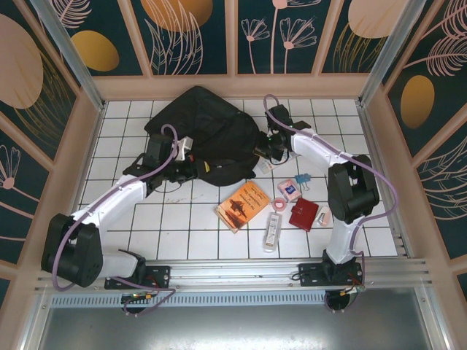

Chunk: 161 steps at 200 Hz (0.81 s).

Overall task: Pack the student bag
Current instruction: Unzip the student bag at the middle-left of the table.

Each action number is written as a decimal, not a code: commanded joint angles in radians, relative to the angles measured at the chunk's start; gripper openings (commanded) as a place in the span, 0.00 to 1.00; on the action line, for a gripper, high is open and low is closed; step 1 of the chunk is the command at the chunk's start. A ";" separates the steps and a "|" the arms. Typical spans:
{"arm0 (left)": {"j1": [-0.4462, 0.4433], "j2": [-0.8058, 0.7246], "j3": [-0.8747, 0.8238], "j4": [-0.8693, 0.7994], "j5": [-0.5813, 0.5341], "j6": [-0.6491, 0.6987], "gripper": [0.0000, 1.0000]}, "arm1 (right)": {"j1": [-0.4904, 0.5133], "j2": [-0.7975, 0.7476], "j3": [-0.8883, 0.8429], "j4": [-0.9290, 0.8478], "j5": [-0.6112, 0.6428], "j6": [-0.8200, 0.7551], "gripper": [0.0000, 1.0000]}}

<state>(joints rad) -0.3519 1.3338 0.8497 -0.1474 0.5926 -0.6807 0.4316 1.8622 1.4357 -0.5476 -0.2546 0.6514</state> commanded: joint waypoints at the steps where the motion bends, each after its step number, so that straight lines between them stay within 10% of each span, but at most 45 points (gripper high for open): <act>1: 0.048 -0.044 -0.018 -0.030 -0.037 0.024 0.00 | -0.048 0.021 0.030 -0.043 0.118 -0.044 0.00; 119: 0.097 0.009 0.047 -0.061 -0.186 0.086 0.00 | -0.037 0.046 0.089 -0.041 0.192 -0.143 0.00; 161: 0.095 0.011 0.007 0.047 -0.023 0.047 0.00 | 0.026 -0.011 0.115 -0.020 0.061 -0.027 0.52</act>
<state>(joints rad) -0.2699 1.3426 0.8745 -0.1722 0.4965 -0.6216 0.4286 1.8984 1.5177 -0.5682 -0.1577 0.5484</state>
